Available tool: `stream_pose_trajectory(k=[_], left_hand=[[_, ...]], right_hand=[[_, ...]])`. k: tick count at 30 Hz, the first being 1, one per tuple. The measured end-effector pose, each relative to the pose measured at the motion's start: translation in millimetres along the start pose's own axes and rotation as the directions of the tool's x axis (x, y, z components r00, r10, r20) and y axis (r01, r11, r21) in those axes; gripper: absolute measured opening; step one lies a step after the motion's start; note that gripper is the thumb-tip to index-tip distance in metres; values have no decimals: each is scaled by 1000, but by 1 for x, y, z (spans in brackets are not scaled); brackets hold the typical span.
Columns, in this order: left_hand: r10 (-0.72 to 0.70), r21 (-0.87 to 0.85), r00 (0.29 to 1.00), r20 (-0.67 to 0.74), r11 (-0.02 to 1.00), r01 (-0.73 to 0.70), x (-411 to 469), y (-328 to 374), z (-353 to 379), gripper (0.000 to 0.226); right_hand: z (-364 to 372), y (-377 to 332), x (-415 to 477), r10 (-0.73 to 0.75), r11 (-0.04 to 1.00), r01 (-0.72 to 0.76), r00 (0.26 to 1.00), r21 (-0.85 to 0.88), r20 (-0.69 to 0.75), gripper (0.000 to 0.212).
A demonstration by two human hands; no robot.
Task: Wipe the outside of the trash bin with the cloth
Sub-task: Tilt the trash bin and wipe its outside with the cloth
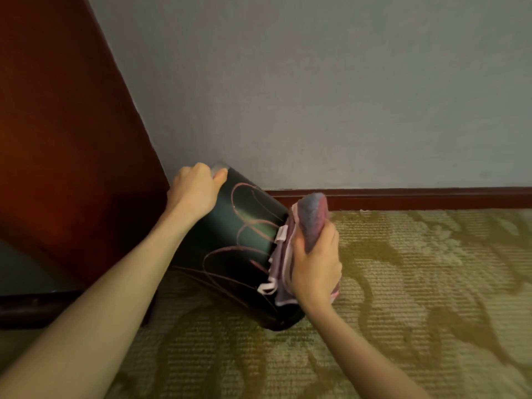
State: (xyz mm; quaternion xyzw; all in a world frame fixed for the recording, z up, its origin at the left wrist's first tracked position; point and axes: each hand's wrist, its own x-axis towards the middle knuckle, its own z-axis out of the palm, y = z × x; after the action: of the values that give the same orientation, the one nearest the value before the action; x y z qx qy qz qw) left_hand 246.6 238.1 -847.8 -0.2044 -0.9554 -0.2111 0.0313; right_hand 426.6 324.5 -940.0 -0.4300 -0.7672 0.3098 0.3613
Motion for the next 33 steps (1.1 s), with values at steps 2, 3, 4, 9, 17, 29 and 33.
stream_pose_trajectory(k=[2, 3, 4, 9, 17, 29, 33], left_hand=[[39, -1, 999, 6, 999, -39, 0, 5, 2, 55], [56, -9, 998, 5, 998, -56, 0, 6, 2, 55], [71, -21, 997, 2, 997, -71, -2, 8, 3, 54], [163, -68, 987, -5, 984, -163, -15, 18, -1, 52], [324, -63, 944, -60, 943, -327, -42, 16, 1, 46], [194, 12, 978, -80, 981, -194, -27, 6, 4, 47], [171, 52, 981, -91, 985, -167, -22, 7, 4, 51]], right_hand=[[-1, 2, -8, 7, 1000, -6, 1000, 26, -8, 33], [-2, 3, -7, 21, 999, -21, 1000, 32, -9, 34], [-3, 5, -2, 38, 999, -38, 999, 34, -7, 34], [-3, 9, 39, 71, 997, -70, 997, -39, 26, 27], [9, 26, 106, 316, 940, -243, 886, -239, 339, 37], [3, -7, 44, 46, 998, -43, 997, -49, 58, 27], [5, -14, 14, -41, 999, 41, 999, 24, 3, 39]])
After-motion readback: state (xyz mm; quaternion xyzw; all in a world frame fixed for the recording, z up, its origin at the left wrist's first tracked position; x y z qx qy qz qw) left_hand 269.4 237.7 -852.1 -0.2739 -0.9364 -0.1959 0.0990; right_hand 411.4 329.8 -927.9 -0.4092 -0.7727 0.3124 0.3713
